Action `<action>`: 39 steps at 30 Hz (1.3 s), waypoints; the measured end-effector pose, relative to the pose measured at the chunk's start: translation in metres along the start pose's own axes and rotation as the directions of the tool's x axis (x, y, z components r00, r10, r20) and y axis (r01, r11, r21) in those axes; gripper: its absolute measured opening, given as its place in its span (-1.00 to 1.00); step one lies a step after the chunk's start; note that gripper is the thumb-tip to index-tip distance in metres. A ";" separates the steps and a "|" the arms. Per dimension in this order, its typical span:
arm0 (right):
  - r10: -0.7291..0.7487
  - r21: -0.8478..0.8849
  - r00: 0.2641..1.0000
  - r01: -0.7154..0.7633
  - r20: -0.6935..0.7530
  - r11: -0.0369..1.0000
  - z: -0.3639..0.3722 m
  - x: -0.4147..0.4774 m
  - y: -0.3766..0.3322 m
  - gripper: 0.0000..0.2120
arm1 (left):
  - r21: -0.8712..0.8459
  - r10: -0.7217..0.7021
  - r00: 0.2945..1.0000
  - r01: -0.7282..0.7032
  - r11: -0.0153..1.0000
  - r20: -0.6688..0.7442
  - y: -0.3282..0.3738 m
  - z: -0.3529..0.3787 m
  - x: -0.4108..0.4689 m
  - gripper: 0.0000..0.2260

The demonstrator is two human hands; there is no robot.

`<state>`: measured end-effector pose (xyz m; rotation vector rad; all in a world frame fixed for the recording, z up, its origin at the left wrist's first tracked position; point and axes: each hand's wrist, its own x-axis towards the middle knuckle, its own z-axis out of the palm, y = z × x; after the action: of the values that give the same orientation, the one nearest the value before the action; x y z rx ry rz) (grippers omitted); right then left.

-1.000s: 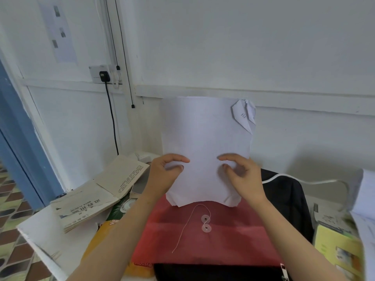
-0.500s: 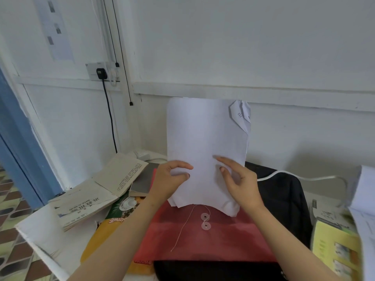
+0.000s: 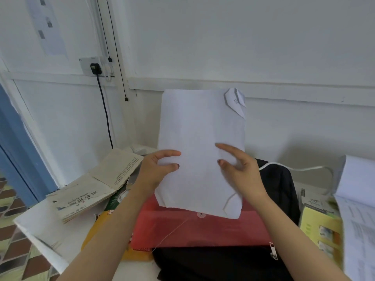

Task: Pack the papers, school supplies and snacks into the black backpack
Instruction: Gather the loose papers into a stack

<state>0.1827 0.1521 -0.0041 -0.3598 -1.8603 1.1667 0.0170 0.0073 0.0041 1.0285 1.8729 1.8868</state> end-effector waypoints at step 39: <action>0.633 0.472 0.672 -0.446 -0.385 0.760 -0.022 -0.098 -0.019 -0.61 | 0.533 -0.213 0.920 0.005 0.846 0.329 -0.050 -0.022 -0.043 -0.86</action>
<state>0.2597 0.0935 -0.0365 -0.9916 -1.0433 1.5693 0.0195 -0.0316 -0.0538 1.2931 2.1856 1.0149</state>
